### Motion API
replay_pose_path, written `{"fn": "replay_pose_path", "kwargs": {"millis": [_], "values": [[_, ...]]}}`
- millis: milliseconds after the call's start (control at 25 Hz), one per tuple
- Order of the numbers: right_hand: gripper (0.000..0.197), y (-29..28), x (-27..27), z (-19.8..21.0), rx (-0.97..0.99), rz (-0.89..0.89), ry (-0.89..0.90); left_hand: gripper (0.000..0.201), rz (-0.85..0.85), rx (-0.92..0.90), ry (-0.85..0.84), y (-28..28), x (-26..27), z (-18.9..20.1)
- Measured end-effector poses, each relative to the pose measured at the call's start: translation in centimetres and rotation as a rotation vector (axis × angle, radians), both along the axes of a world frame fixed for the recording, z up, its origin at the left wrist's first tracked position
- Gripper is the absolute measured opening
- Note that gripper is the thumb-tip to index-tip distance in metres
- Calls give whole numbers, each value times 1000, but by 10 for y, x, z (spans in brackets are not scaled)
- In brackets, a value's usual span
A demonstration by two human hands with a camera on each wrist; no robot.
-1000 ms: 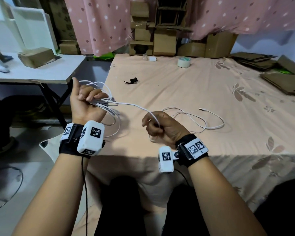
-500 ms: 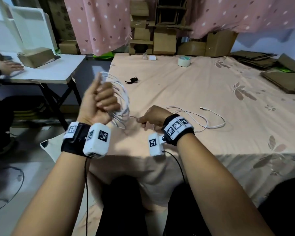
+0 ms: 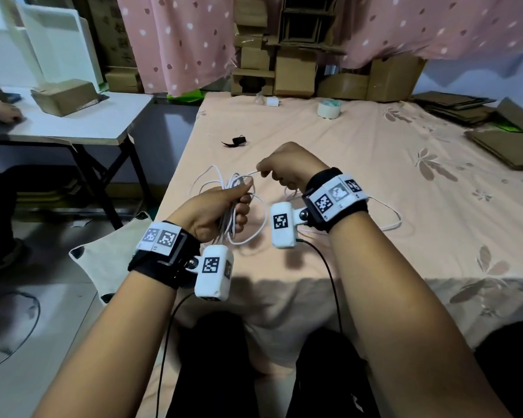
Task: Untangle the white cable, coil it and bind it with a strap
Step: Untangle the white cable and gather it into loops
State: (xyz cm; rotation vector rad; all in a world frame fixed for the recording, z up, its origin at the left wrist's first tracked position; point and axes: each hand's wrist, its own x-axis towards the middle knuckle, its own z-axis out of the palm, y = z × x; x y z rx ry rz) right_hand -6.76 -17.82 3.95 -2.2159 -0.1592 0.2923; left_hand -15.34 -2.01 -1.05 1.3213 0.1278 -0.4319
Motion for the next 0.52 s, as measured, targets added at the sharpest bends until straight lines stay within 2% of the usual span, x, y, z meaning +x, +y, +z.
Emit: {"fn": "replay_pose_path", "kwargs": {"millis": [80,240,320,440,520], "values": [[16,-8,0,3,62,15,29,39,95,-1,-23,1,1,-5],[11,0,-15,7,58,148,58,29,275,116,-128,-13,5,-15],[15,8,-30,3,91,208,53,32,372,-6,-148,-23,10,-15],[20,14,-49,-11,166,272,-11,55,355,-402,-119,-24,16,-12],[16,14,-59,-22,196,323,-112,61,263,-369,-94,-20,15,-10]]}}
